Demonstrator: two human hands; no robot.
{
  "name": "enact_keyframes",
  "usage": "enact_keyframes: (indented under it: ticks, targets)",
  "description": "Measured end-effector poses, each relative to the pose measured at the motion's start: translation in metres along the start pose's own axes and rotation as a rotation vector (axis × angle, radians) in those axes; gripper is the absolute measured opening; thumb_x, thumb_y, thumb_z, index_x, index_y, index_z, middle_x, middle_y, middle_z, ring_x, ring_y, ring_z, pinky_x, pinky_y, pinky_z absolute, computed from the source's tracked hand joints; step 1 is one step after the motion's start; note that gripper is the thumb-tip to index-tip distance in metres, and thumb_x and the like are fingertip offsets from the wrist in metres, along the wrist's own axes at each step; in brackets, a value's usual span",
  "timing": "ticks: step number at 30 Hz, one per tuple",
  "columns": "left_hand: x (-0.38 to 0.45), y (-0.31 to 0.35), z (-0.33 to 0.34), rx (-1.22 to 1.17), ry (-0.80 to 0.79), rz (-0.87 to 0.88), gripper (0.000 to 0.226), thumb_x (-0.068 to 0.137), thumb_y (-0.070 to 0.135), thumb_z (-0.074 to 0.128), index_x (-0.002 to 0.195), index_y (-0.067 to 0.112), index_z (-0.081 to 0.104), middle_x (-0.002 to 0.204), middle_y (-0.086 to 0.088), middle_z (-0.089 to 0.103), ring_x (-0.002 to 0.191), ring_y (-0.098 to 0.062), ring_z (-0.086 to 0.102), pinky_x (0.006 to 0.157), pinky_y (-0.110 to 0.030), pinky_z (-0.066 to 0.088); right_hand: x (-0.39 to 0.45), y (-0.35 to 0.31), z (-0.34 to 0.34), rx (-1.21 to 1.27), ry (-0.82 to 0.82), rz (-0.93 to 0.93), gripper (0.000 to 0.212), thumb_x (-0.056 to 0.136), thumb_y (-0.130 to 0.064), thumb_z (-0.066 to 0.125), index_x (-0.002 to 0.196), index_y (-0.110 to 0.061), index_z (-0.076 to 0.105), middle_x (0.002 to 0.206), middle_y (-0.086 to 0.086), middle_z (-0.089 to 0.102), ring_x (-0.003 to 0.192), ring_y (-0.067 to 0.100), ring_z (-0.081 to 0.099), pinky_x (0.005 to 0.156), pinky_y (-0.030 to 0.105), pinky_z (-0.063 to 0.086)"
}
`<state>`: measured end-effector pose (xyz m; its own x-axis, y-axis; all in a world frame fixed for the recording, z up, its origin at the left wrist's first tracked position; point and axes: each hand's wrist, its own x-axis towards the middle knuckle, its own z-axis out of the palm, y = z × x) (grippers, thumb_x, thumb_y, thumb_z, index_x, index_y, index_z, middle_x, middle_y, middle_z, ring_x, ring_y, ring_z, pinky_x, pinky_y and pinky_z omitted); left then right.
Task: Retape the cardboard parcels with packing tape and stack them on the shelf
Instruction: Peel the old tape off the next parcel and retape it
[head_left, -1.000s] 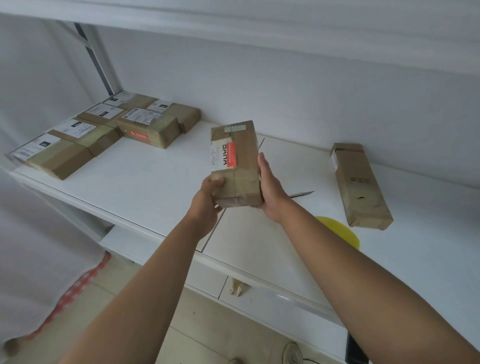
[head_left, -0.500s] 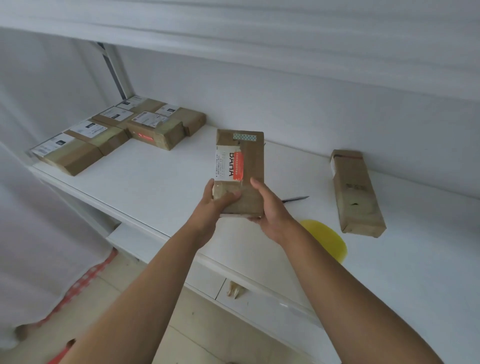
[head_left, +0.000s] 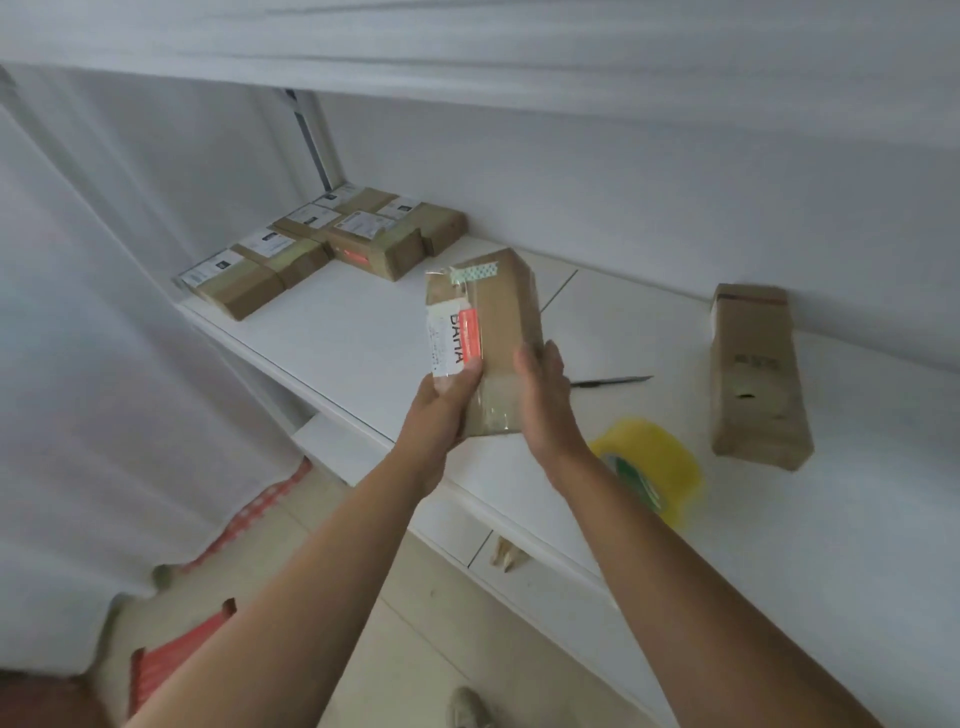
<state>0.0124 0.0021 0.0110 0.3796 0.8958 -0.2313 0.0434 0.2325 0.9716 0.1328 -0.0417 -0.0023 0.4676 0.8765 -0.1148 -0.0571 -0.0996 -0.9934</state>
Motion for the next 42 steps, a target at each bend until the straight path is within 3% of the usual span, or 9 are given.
enact_keyframes:
  ticks: [4,6,11,20,24,27,30,34,42]
  targets:
    - [-0.004,-0.001,-0.016,-0.056,0.107,0.095,0.075,0.077,0.071,0.064,0.133,0.025,0.05,0.121,-0.001,0.069,0.106,-0.02,0.07,0.088,-0.043,0.059,-0.004,-0.009,0.004,0.142,-0.109,0.026,0.088,0.084,-0.085,0.023,0.152,-0.03,0.031,0.142,-0.008,0.046,0.13,0.01,0.046,0.104,0.032,0.04]
    - [-0.008,-0.003,-0.022,0.021,0.081,0.136,0.072,0.08,0.075,0.055,0.133,0.027,0.05,0.121,0.0,0.068,0.108,-0.02,0.069,0.088,-0.045,0.059,-0.002,-0.018,0.003,0.167,-0.084,0.067,0.081,0.087,-0.084,0.017,0.14,-0.03,0.045,0.127,-0.008,0.061,0.114,0.009,0.059,0.093,0.029,0.048]
    - [-0.013,-0.012,-0.025,0.166,0.14,0.218,0.043,0.089,0.071,0.045,0.115,0.037,0.049,0.115,0.005,0.065,0.104,-0.013,0.067,0.091,-0.048,0.057,-0.001,-0.023,0.027,-0.07,0.117,0.037,0.093,0.076,-0.088,0.007,0.124,-0.031,0.062,0.113,-0.003,0.068,0.106,0.02,0.063,0.1,0.048,0.048]
    - [0.018,-0.011,-0.112,-0.115,-0.014,0.097,0.06,0.095,0.07,0.033,0.137,0.031,0.048,0.13,-0.004,0.064,0.117,-0.024,0.064,0.091,-0.048,0.057,0.016,-0.033,0.092,0.045,-0.031,0.112,0.072,0.099,-0.067,0.014,0.102,-0.023,0.07,0.099,-0.004,0.073,0.1,0.016,0.067,0.085,0.031,0.052]
    - [0.045,-0.012,-0.173,-0.124,-0.148,0.009,0.069,0.094,0.069,0.023,0.146,0.029,0.045,0.134,0.001,0.063,0.124,-0.018,0.061,0.101,-0.042,0.052,0.024,-0.024,0.155,0.279,-0.219,0.181,0.059,0.101,-0.062,0.029,0.13,-0.023,0.062,0.122,0.005,0.07,0.115,0.024,0.066,0.1,0.045,0.052]
    - [0.061,-0.005,-0.214,0.024,-0.127,0.051,0.051,0.1,0.064,0.021,0.131,0.037,0.053,0.124,0.015,0.065,0.115,-0.001,0.061,0.088,-0.018,0.051,0.031,-0.024,0.198,0.315,-0.201,0.203,0.055,0.101,-0.058,0.035,0.128,-0.019,0.064,0.122,0.007,0.07,0.114,0.025,0.066,0.101,0.047,0.051]
    - [0.081,0.001,-0.245,0.004,-0.014,0.049,0.046,0.098,0.065,0.033,0.126,0.033,0.051,0.126,0.005,0.063,0.108,-0.007,0.062,0.087,-0.027,0.05,0.041,-0.021,0.238,0.266,-0.108,0.195,0.055,0.1,-0.06,0.038,0.126,-0.02,0.065,0.118,0.005,0.072,0.111,0.024,0.068,0.102,0.05,0.05]
    - [0.097,0.01,-0.271,-0.066,-0.29,0.014,0.077,0.083,0.082,0.047,0.142,0.033,0.05,0.137,0.008,0.06,0.127,-0.014,0.057,0.11,-0.044,0.041,0.053,-0.012,0.276,0.216,0.036,0.184,0.054,0.098,-0.063,0.04,0.129,-0.024,0.062,0.116,0.0,0.073,0.106,0.019,0.07,0.1,0.048,0.053]
    - [0.127,0.015,-0.298,-0.129,-0.465,-0.033,0.053,0.098,0.051,0.049,0.142,0.024,0.05,0.136,0.002,0.062,0.127,-0.019,0.058,0.11,-0.044,0.042,0.094,0.002,0.289,0.33,0.024,0.303,0.077,0.098,-0.07,0.015,0.129,-0.018,0.064,0.119,0.008,0.072,0.111,0.027,0.068,0.099,0.05,0.051]
